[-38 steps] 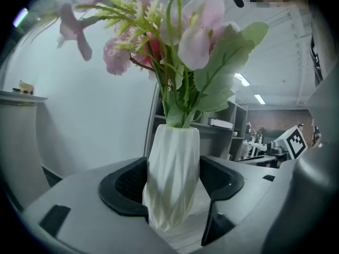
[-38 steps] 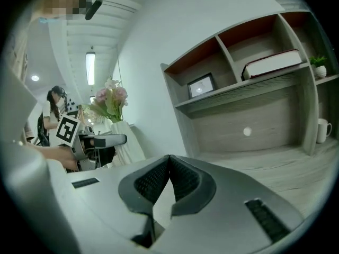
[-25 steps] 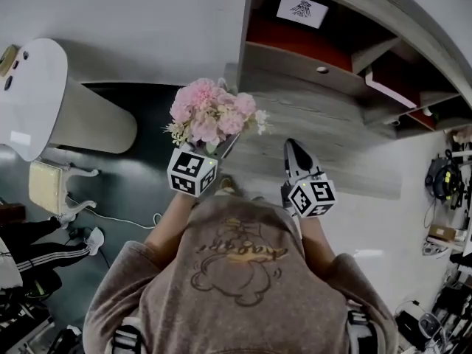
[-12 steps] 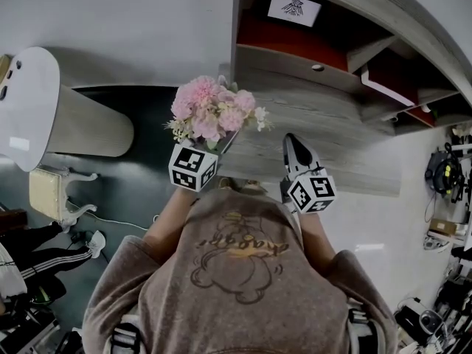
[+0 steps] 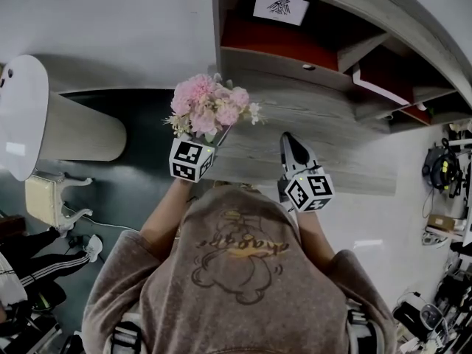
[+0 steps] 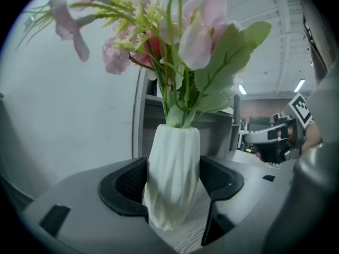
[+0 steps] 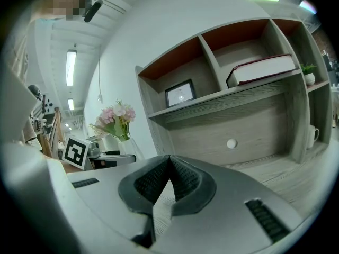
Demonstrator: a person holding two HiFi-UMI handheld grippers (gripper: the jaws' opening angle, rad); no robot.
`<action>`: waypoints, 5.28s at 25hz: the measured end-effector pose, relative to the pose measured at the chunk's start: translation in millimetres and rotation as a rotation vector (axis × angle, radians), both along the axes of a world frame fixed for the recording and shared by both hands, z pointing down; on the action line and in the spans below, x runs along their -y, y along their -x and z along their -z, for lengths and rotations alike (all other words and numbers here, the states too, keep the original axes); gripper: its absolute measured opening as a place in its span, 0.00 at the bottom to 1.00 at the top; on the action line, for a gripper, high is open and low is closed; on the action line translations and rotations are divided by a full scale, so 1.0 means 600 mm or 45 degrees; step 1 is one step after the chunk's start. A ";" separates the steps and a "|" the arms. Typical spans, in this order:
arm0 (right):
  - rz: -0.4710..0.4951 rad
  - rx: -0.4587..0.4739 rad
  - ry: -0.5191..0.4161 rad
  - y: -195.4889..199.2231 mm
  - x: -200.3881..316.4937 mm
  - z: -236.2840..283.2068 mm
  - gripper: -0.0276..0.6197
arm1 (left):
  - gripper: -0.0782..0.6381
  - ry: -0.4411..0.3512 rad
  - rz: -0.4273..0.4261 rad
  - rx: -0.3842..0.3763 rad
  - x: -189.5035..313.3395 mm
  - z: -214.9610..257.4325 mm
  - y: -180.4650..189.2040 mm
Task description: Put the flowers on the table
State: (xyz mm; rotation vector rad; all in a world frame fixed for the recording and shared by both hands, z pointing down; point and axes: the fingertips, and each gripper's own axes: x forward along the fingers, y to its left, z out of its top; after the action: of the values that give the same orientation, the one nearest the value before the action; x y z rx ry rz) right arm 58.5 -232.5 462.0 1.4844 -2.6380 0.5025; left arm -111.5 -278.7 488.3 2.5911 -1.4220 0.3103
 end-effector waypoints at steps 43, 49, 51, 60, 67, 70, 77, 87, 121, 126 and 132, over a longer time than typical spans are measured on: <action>-0.077 -0.025 0.051 -0.042 0.053 -0.032 0.02 | 0.56 0.025 -0.043 0.061 0.076 -0.111 -0.029; -0.069 -0.026 0.051 -0.040 0.049 -0.031 0.02 | 0.56 0.035 -0.039 0.062 0.066 -0.110 -0.029; -0.068 -0.026 0.049 -0.039 0.047 -0.030 0.02 | 0.56 0.038 -0.038 0.064 0.064 -0.109 -0.028; -0.059 -0.024 0.046 -0.037 0.037 -0.030 0.02 | 0.58 0.066 -0.023 0.046 0.058 -0.112 -0.024; -0.052 -0.024 0.046 -0.038 0.026 -0.030 0.02 | 0.61 0.109 0.012 0.022 0.050 -0.119 -0.015; -0.050 -0.023 0.045 -0.036 0.020 -0.030 0.02 | 0.61 0.119 0.014 0.018 0.044 -0.121 -0.013; -0.036 -0.017 0.044 -0.031 0.010 -0.031 0.02 | 0.61 0.132 0.043 0.010 0.028 -0.119 -0.001; 0.078 -0.011 0.046 0.008 0.009 -0.035 0.02 | 0.62 0.128 0.103 -0.080 -0.020 -0.067 0.027; 0.207 -0.054 -0.037 0.083 0.001 -0.021 0.02 | 0.13 -0.048 0.393 -0.179 -0.133 0.025 0.127; 0.211 -0.052 -0.038 0.081 0.002 -0.023 0.02 | 0.13 -0.039 0.404 -0.192 -0.131 0.020 0.129; 0.226 -0.036 -0.034 0.086 0.000 -0.022 0.02 | 0.13 -0.028 0.394 -0.199 -0.126 0.022 0.125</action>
State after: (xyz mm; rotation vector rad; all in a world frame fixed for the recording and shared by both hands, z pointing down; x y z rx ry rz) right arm 6.7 -232.7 475.1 1.2384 -2.7301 0.4293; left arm -186.2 -203.0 475.3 2.3029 -1.7401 0.0481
